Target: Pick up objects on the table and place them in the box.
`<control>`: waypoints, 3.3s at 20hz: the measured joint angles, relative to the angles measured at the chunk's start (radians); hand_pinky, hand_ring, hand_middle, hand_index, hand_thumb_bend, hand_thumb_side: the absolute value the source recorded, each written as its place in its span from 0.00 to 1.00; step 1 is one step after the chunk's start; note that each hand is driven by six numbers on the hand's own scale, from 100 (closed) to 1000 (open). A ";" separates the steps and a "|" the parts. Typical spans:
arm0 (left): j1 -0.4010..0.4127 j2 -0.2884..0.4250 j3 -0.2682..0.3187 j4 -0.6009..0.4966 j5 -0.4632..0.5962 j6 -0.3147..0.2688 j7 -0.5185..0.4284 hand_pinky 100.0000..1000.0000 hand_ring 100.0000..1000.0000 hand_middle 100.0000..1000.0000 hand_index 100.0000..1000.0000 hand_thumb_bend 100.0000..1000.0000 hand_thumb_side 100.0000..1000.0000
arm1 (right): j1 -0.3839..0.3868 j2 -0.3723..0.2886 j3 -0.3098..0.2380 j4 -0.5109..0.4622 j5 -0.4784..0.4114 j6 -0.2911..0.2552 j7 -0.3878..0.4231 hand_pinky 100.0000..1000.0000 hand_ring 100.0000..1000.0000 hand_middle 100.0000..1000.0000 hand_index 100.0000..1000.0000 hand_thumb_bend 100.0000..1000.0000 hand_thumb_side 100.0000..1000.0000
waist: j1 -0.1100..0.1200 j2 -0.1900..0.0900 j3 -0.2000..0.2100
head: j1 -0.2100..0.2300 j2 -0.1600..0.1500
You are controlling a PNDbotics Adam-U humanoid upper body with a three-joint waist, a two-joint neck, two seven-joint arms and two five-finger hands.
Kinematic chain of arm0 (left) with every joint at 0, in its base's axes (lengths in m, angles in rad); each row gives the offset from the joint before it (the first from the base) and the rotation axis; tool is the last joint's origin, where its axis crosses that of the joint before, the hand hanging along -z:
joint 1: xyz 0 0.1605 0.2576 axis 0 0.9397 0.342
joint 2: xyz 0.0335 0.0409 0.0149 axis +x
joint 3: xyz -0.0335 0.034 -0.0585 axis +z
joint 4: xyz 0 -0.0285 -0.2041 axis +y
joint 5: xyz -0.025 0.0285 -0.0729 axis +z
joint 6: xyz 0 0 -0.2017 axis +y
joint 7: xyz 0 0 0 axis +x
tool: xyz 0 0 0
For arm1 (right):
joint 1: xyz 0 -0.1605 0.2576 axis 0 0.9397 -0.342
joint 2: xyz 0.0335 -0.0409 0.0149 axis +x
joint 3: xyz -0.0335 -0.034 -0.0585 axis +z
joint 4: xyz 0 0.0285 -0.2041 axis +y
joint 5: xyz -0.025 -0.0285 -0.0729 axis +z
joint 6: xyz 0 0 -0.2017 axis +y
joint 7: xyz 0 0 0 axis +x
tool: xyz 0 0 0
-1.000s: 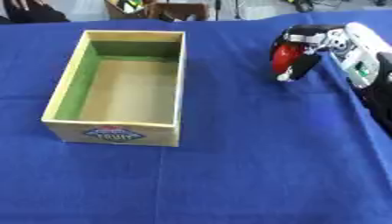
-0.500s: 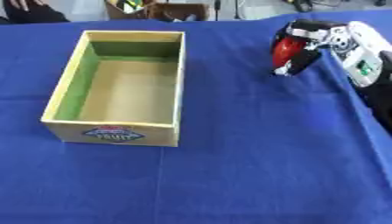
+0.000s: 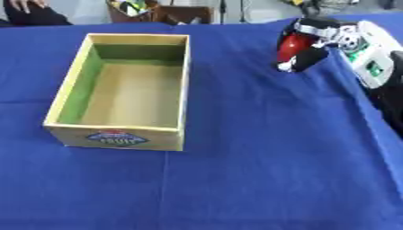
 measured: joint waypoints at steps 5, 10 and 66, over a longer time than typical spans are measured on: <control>0.001 0.008 0.000 -0.001 -0.001 0.002 0.002 0.07 0.38 0.41 0.57 0.00 0.79 | -0.027 0.001 0.007 -0.014 -0.013 0.013 0.013 0.20 0.45 0.43 0.34 0.00 0.31 | -0.023 -0.028 0.009 | -0.001 0.016; 0.001 0.009 0.000 -0.005 -0.005 0.007 0.004 0.08 0.38 0.41 0.57 0.00 0.79 | -0.053 0.011 0.016 -0.024 -0.022 0.022 0.023 0.20 0.45 0.42 0.33 0.00 0.32 | -0.046 -0.054 0.026 | -0.010 0.027; -0.088 0.008 -0.018 -0.012 0.026 -0.062 -0.007 0.08 0.37 0.40 0.58 0.00 0.78 | -0.144 0.311 0.016 -0.037 0.264 -0.065 -0.200 0.46 0.60 0.63 0.63 0.00 0.56 | -0.085 -0.029 0.251 | -0.230 -0.019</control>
